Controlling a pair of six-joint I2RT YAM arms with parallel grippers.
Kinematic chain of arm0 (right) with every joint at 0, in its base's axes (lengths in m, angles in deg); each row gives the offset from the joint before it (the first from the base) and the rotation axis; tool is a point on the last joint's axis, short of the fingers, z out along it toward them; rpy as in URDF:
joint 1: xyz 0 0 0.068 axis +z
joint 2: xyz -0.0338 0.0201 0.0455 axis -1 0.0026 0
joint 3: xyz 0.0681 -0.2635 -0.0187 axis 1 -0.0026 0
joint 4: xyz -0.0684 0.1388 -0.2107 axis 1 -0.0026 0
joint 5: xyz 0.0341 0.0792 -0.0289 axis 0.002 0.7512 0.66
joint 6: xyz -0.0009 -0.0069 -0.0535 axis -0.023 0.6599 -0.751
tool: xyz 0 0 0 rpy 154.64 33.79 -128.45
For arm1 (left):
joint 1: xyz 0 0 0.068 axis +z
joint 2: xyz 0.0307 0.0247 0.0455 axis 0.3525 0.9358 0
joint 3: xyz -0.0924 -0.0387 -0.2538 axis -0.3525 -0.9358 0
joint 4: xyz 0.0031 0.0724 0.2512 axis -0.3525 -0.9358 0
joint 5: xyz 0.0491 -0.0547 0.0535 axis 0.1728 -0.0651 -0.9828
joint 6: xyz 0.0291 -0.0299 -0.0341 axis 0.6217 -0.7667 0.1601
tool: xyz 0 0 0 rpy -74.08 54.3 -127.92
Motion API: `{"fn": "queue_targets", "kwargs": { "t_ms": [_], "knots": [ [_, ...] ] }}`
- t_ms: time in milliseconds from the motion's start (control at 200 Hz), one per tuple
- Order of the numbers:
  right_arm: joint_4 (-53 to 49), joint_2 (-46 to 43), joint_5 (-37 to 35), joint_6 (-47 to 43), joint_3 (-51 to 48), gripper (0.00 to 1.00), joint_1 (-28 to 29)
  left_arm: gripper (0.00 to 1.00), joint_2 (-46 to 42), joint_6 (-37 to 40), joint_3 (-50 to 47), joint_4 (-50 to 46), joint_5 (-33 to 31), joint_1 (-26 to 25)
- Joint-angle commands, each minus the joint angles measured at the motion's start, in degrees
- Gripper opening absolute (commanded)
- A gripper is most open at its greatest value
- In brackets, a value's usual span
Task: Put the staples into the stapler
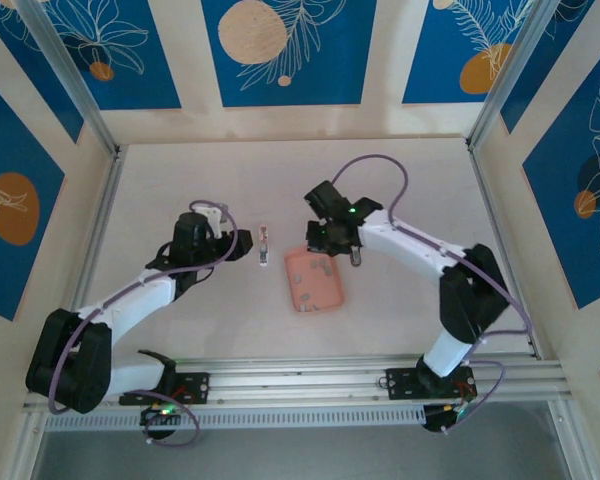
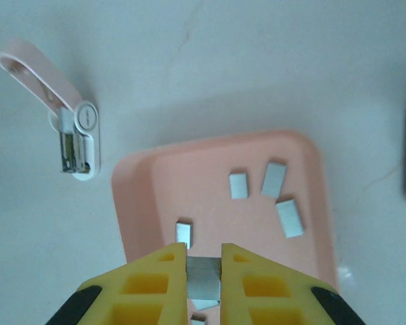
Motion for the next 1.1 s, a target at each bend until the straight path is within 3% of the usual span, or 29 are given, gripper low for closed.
{"fn": "queue_targets", "kwargs": {
  "t_ms": [0, 55, 190, 435, 845, 1095],
  "knots": [
    [5.82, -3.74, 1.18, -7.12, -6.17, 0.16, -4.78, 0.55, 1.79, 1.64, 3.29, -1.60, -0.11, -2.70],
    [8.02, -5.61, 3.12, -9.14, -8.79, 0.16, -7.54, 0.62, 2.61, 1.56, 4.48, -2.20, -1.40, -4.35],
    [12.06, -7.77, 7.02, -14.81, -13.38, 0.16, -13.67, 0.62, 5.29, -0.07, 5.84, -1.16, -5.39, -9.14],
    [16.29, -6.84, 11.95, -23.33, -16.87, 0.16, -21.81, 0.74, 12.10, -2.89, 9.96, 0.79, -8.90, -14.25],
    [17.97, -3.44, 11.73, -30.49, -17.68, 0.16, -20.10, 0.74, 12.97, -1.66, 11.19, 1.58, -15.06, -15.43],
    [16.61, -2.16, 8.75, -28.17, -16.55, 0.16, -18.43, 0.75, 9.86, -3.08, 5.72, 4.50, -18.80, -15.43]
  ]
}}
